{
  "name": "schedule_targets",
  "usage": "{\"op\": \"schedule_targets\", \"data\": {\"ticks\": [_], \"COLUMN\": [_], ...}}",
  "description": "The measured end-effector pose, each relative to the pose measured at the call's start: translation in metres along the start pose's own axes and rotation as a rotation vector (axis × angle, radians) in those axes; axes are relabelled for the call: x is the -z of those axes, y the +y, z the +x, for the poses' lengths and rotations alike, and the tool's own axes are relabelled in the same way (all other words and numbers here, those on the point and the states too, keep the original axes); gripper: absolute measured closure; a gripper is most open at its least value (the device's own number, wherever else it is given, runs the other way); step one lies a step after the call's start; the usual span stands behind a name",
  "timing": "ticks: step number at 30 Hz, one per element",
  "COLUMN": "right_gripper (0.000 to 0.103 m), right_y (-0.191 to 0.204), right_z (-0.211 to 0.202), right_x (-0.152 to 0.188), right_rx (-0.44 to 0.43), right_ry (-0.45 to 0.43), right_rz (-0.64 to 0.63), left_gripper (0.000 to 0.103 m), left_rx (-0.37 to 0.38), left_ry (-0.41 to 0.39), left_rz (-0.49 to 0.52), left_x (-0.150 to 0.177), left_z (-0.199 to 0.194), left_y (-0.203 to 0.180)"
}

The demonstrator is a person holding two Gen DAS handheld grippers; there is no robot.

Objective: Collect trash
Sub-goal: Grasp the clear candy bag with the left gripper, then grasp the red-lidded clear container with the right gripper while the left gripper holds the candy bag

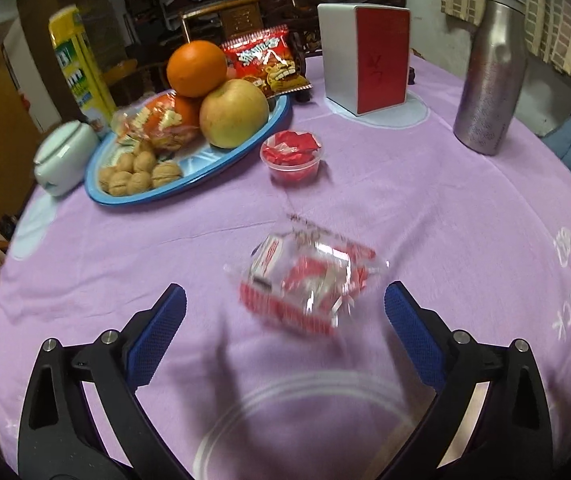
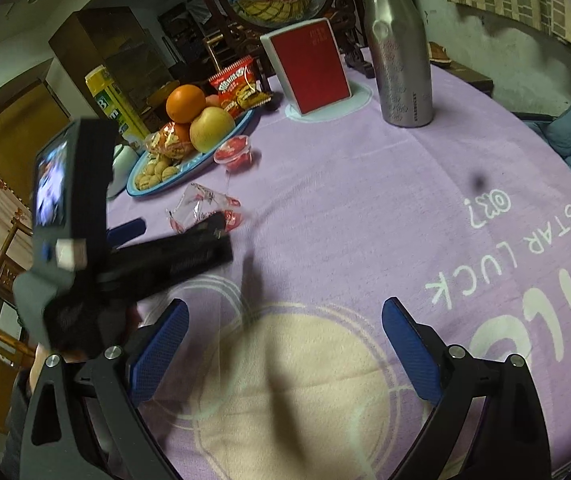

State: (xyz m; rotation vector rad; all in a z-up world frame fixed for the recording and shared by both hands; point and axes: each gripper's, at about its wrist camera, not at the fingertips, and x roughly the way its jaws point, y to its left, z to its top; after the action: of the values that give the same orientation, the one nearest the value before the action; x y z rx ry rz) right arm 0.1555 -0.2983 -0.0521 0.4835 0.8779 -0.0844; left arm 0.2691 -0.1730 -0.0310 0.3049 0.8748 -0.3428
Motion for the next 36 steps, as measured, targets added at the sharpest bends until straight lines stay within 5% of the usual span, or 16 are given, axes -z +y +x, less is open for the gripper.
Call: {"op": "schedule_targets", "data": {"ticks": [3, 5, 8, 14, 22, 27, 33, 36], "right_gripper": [0.007, 0.007, 0.007, 0.007, 0.007, 0.007, 0.007, 0.007], "right_y": [-0.001, -0.002, -0.003, -0.003, 0.005, 0.029, 0.071, 0.088], "right_z": [0.006, 0.01, 0.014, 0.02, 0.035, 0.044, 0.094, 0.14], "right_x": [0.0, 0.001, 0.002, 0.003, 0.005, -0.007, -0.064, -0.097], "right_rx": [0.009, 0.014, 0.025, 0.055, 0.119, 0.131, 0.066, 0.152], "right_ry": [0.017, 0.028, 0.039, 0.035, -0.004, 0.038, 0.058, 0.075], "right_rz": [0.001, 0.007, 0.007, 0.003, -0.039, -0.044, -0.097, -0.124], "left_gripper": [0.012, 0.041, 0.048, 0.05, 0.05, 0.05, 0.05, 0.05], "left_rx": [0.024, 0.054, 0.08, 0.047, -0.097, -0.138, -0.124, -0.163], "left_ry": [-0.008, 0.011, 0.037, -0.026, -0.059, -0.075, -0.06, -0.044], "left_rz": [-0.061, -0.075, -0.093, -0.116, -0.248, -0.32, -0.362, -0.376], "left_x": [-0.004, -0.004, 0.001, 0.023, 0.092, 0.117, 0.124, 0.125], "left_z": [0.005, 0.006, 0.0, -0.059, -0.127, -0.124, -0.107, -0.103], "left_y": [0.007, 0.009, 0.014, 0.031, 0.092, 0.128, 0.152, 0.159]}}
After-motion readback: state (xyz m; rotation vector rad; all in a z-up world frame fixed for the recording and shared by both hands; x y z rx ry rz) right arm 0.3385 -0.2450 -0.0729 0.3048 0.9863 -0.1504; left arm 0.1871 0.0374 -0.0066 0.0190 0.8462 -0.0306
